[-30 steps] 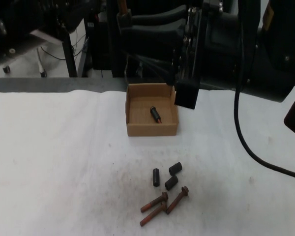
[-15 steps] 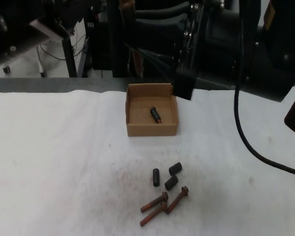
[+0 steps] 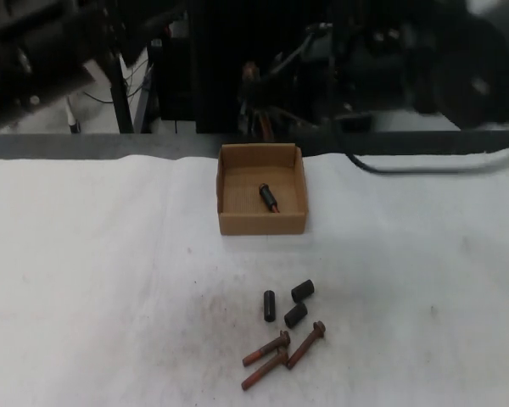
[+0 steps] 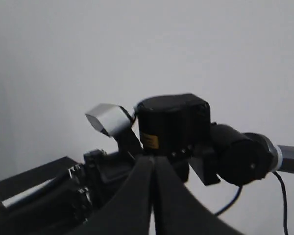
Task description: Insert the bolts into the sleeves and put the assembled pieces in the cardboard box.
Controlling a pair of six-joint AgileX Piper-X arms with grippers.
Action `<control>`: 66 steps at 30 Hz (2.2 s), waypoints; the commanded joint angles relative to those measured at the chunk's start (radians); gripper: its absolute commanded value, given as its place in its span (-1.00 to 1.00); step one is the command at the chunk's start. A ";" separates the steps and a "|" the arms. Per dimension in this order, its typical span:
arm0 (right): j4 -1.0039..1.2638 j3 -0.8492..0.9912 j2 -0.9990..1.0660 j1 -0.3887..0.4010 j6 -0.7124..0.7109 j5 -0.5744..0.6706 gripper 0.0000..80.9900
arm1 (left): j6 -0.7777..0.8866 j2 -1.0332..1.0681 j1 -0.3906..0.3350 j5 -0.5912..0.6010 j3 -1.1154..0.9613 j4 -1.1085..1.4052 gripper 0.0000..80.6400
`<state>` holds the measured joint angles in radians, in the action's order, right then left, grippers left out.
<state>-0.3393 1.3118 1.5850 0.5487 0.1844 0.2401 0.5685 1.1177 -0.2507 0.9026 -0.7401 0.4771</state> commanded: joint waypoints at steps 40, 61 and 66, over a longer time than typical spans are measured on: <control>-0.614 0.775 0.679 -0.087 -0.079 -0.182 -0.99 | -0.158 -0.085 0.001 0.057 -0.008 -0.373 -0.99; -0.892 0.427 -0.065 -0.132 -0.162 -0.017 -0.99 | -0.719 0.213 -0.389 -0.446 -0.080 -0.961 -0.86; -0.827 0.128 -0.350 -0.153 -0.147 -0.024 -0.99 | -0.719 0.362 -0.408 -0.504 -0.211 -1.019 -0.35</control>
<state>-1.2036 1.5910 1.3918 0.4067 0.0300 0.2097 -0.1421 1.3747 -0.6414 0.4525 -0.8433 -0.5011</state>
